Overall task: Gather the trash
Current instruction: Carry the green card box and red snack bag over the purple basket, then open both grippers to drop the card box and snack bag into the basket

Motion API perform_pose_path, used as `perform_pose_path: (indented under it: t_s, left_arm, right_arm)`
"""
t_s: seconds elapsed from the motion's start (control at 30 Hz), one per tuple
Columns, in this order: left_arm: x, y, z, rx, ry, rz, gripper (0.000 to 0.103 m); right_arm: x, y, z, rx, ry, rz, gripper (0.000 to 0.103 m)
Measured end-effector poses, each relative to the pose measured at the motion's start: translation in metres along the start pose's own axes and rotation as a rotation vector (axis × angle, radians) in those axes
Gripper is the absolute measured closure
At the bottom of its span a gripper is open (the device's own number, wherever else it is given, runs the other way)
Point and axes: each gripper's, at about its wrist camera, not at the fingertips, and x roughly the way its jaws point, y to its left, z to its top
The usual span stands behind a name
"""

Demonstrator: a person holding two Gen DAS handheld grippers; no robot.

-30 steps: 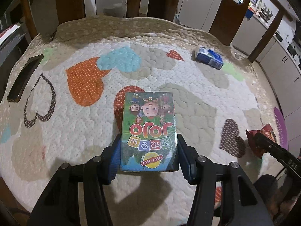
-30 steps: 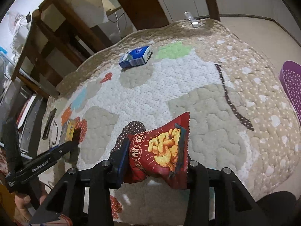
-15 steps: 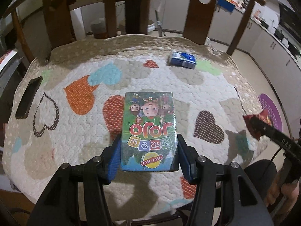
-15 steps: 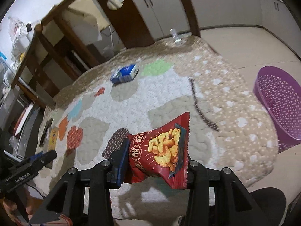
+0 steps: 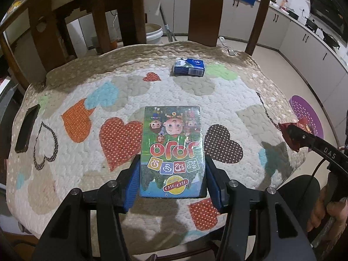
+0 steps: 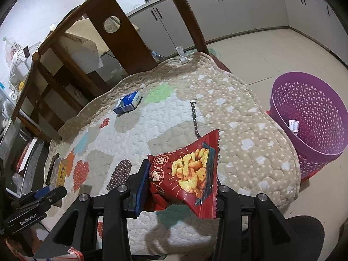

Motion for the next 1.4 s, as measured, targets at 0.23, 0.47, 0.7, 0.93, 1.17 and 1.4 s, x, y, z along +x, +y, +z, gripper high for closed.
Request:
perform_pose_path:
  t_s: [0.23, 0.47, 0.7, 0.93, 1.17, 1.4]
  left_arm:
    - [0.003, -0.021, 0.013, 0.043, -0.005, -0.025, 0.05]
    - [0.004, -0.064, 0.037, 0.122, -0.023, -0.096, 0.05]
    - [0.009, -0.133, 0.069, 0.228, -0.026, -0.223, 0.05]
    - [0.032, -0.216, 0.1, 0.32, 0.013, -0.325, 0.05]
    - [0.069, -0.299, 0.112, 0.405, 0.064, -0.368, 0.05]
    - [0.097, -0.341, 0.116, 0.434, 0.113, -0.38, 0.049]
  right_arm:
    - [-0.007, -0.017, 0.004, 0.017, -0.024, -0.024, 0.058]
    - [-0.025, -0.056, 0.011, 0.083, -0.062, -0.078, 0.058]
    - [-0.049, -0.11, 0.017, 0.152, -0.095, -0.152, 0.058]
    - [-0.065, -0.159, 0.035, 0.189, -0.131, -0.221, 0.058]
    - [-0.06, -0.202, 0.05, 0.225, -0.124, -0.241, 0.058]
    - [-0.047, -0.222, 0.06, 0.229, -0.109, -0.233, 0.058]
